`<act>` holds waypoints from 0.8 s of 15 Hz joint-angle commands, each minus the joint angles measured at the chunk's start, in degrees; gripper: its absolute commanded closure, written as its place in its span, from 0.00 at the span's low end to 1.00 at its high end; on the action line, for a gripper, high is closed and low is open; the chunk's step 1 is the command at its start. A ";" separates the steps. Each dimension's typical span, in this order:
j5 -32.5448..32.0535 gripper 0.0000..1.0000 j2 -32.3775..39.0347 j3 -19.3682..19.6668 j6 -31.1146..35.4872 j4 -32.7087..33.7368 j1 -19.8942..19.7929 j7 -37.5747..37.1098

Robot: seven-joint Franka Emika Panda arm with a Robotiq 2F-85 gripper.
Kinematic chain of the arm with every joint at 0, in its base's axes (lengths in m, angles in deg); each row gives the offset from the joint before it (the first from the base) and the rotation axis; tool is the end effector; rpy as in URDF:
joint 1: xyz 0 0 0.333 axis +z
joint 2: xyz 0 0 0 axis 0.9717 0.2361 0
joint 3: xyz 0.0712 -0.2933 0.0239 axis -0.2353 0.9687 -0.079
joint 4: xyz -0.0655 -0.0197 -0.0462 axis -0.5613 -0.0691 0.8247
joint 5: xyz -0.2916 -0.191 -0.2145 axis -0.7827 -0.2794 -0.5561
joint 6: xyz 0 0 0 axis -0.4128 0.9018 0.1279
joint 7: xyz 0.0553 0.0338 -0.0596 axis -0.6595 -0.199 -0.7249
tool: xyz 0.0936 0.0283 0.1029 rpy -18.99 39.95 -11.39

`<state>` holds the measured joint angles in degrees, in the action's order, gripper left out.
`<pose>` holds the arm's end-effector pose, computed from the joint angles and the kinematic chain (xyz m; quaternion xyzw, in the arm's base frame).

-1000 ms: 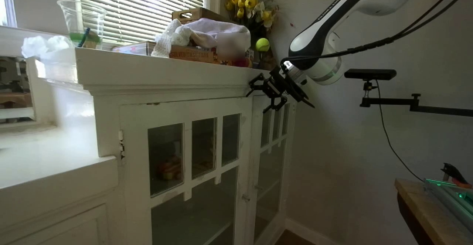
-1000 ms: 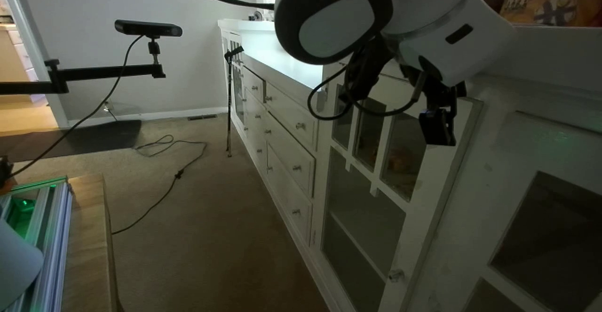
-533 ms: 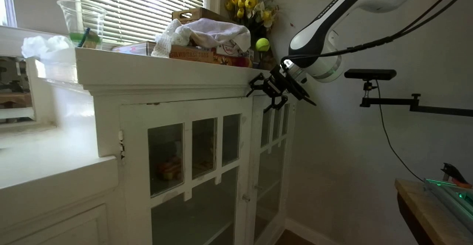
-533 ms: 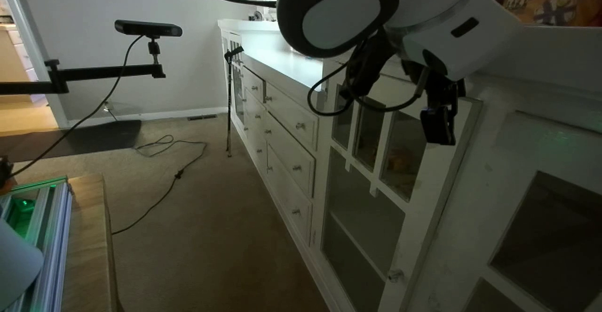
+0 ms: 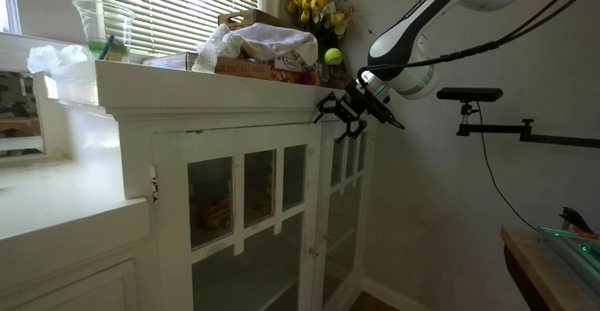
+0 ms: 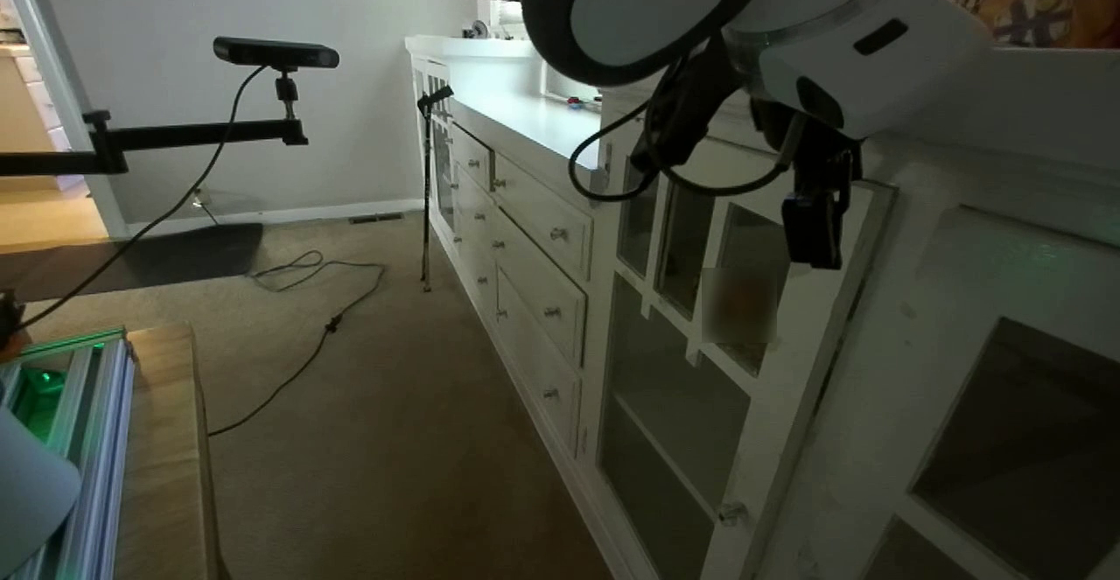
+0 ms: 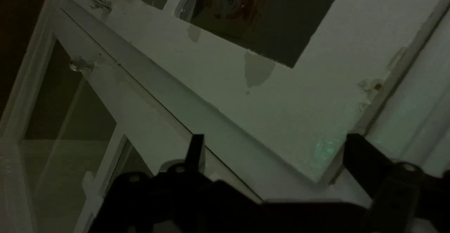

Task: Open the left cabinet door

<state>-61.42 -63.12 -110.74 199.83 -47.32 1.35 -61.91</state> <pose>0.5442 -0.2194 0.2515 -0.7586 0.5475 -0.2968 0.1916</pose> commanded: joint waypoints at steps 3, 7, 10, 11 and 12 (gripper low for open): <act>0.81 0.00 -1.71 -4.51 -5.02 -2.85 -6.59 -0.54; 0.98 0.00 -1.79 -9.52 -4.92 -5.19 -12.21 -0.47; 1.02 0.00 -1.57 -14.48 -3.79 -7.93 -17.68 -0.52; 1.00 0.00 -1.54 -16.13 -3.56 -8.83 -19.51 -0.55; 0.98 0.00 -1.43 -18.05 -3.16 -9.88 -21.58 -0.58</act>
<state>-61.36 -63.24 -124.76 196.41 -52.57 -14.48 -61.93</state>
